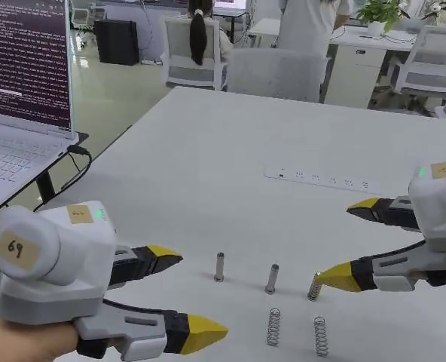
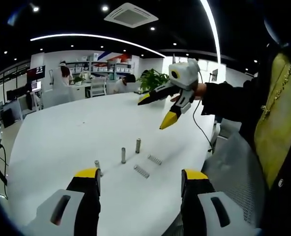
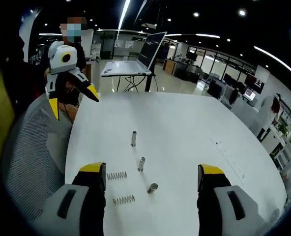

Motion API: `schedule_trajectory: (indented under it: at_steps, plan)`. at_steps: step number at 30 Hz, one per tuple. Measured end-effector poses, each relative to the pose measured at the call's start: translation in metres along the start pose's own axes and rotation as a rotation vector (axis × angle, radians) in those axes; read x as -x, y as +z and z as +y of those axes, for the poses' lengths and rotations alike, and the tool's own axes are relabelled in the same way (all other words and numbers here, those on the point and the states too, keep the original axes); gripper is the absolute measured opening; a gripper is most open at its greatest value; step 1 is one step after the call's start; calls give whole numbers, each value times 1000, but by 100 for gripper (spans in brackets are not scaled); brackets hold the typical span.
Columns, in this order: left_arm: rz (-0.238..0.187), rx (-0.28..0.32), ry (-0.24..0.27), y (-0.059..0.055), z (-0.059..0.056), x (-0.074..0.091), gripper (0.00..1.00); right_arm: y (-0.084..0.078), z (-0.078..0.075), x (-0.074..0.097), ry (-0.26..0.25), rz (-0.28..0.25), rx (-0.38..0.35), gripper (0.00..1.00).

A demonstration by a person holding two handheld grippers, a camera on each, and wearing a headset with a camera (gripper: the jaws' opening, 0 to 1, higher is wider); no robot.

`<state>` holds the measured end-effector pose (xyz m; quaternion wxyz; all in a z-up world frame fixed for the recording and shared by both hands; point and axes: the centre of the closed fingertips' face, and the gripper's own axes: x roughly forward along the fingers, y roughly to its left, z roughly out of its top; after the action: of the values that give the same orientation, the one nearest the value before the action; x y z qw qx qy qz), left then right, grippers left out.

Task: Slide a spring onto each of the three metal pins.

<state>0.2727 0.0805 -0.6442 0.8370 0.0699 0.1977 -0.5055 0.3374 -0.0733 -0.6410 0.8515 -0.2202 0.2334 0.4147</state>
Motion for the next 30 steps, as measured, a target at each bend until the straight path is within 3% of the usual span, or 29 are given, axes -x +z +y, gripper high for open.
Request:
schedule_trajectory:
  at_steps: [11, 23, 30]
  plan:
    - [20, 5, -18, -4, 0, -9, 62, -7, 13, 19, -38, -25, -30, 75]
    - [14, -2, -15, 0, 6, -12, 62, -14, 26, 44, -79, -53, -69, 75]
    - [32, -13, -29, 0, 0, -18, 62, -25, 38, 49, -91, -61, -105, 75]
